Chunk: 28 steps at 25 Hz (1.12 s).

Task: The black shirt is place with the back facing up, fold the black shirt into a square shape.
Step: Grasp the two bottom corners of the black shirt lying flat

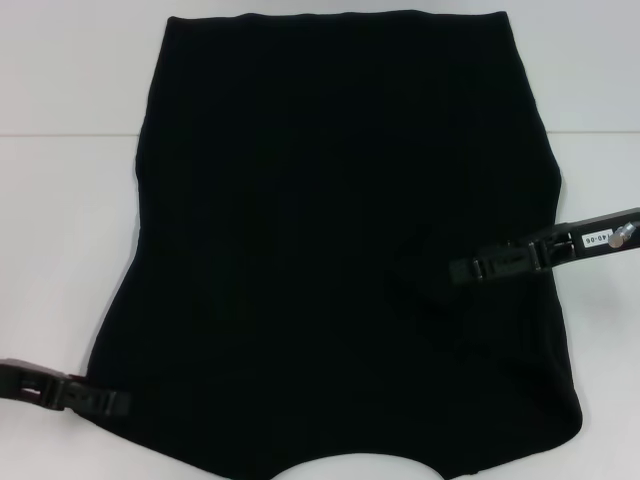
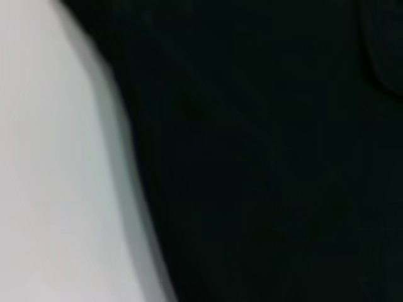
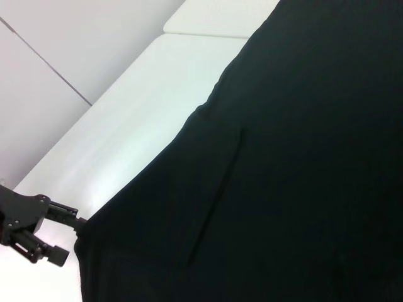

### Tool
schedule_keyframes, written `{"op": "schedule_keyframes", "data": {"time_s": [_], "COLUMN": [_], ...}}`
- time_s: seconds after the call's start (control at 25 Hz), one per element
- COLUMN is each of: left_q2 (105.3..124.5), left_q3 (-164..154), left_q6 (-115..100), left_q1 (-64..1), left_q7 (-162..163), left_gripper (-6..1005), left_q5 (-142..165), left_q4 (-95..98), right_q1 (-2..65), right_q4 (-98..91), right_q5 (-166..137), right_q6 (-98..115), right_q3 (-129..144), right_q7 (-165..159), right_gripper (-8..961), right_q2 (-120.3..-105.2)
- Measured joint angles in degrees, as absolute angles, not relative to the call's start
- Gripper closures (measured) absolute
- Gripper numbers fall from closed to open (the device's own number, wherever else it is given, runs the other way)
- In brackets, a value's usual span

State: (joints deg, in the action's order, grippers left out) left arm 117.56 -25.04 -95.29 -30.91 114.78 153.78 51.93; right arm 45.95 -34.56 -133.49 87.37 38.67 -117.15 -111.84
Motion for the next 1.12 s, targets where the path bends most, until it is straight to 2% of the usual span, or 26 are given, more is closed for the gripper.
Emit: {"op": "schedule_keyframes", "data": {"time_s": [0.76, 1.0, 1.12], "left_q2": [118.04, 117.77, 117.72], "left_q3": [-26.36, -27.05, -27.08], "left_q6": [-95.73, -95.05, -94.64], "left_q1": [-32.96, -33.03, -33.06], "left_q7": [113.82, 114.06, 114.16], "left_gripper": [65, 119, 244], "left_q5": [153.37, 153.62, 153.76], "left_q4": [51.24, 50.93, 50.82], "right_q1": [46.16, 46.07, 45.98], "right_q4": [-34.72, -34.73, -34.73], "right_q5": [-133.3, -131.81, -131.24], "right_q6": [85.94, 85.92, 85.93], "right_q3": [38.62, 38.57, 38.57], "right_q7": [-117.15, -117.13, -117.09], "right_gripper": [54, 64, 69], "right_q2": [-111.89, -111.63, -111.43]}}
